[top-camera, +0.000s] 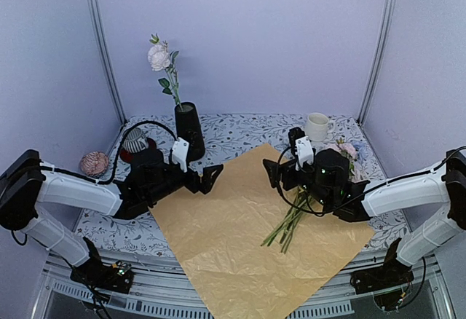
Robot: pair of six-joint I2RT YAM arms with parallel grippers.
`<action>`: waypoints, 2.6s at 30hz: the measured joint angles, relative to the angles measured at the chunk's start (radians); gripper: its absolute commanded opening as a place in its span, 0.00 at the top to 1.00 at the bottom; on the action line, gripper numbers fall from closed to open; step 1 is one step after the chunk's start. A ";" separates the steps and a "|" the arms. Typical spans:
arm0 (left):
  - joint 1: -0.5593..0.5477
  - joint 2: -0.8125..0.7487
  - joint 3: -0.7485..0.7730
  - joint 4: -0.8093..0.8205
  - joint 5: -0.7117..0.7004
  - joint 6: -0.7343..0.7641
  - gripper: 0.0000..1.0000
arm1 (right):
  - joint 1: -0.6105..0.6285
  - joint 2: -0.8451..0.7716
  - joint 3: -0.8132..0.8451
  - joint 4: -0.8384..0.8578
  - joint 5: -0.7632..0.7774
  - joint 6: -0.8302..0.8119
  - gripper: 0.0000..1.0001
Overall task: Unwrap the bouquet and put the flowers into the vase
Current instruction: Pick up the fake flower from the flattened wrapping paper.
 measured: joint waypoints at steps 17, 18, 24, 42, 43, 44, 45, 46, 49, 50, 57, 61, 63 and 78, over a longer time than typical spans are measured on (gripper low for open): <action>-0.022 -0.012 -0.015 0.048 -0.049 0.027 0.02 | -0.011 -0.055 0.018 -0.130 0.071 0.089 0.01; -0.022 -0.011 -0.015 0.048 -0.050 0.027 0.02 | -0.016 -0.063 0.018 -0.143 0.074 0.105 0.01; -0.022 0.006 -0.005 0.048 -0.068 0.026 0.02 | -0.034 -0.100 0.103 -0.399 0.055 0.329 0.01; -0.023 0.018 0.004 0.043 -0.071 0.009 0.04 | -0.051 -0.251 0.202 -1.007 -0.046 0.791 0.44; -0.023 0.018 0.004 0.043 -0.071 0.009 0.04 | -0.056 -0.222 0.220 -1.033 -0.050 0.811 0.48; -0.023 0.018 0.004 0.043 -0.071 0.009 0.04 | -0.058 -0.192 0.237 -1.055 -0.055 0.821 0.50; -0.023 0.018 0.004 0.043 -0.071 0.008 0.04 | -0.061 -0.162 0.253 -1.074 -0.060 0.835 0.51; -0.023 0.018 0.004 0.043 -0.071 0.008 0.05 | -0.063 -0.135 0.266 -1.091 -0.066 0.845 0.52; -0.023 0.019 0.005 0.043 -0.070 0.007 0.05 | -0.071 -0.071 0.298 -1.126 -0.085 0.869 0.55; -0.023 0.019 0.005 0.043 -0.069 0.007 0.05 | -0.074 -0.053 0.304 -1.131 -0.092 0.877 0.56; -0.023 0.024 0.010 0.036 -0.066 0.007 0.05 | -0.078 -0.006 0.311 -1.153 -0.109 0.922 0.55; -0.023 0.024 0.010 0.035 -0.065 0.007 0.05 | -0.078 0.006 0.311 -1.154 -0.114 0.931 0.55; -0.023 0.024 0.010 0.036 -0.064 0.007 0.05 | -0.078 0.014 0.311 -1.154 -0.114 0.935 0.55; -0.023 0.027 0.017 0.035 -0.062 0.008 0.05 | -0.084 0.065 0.311 -1.145 -0.122 0.939 0.55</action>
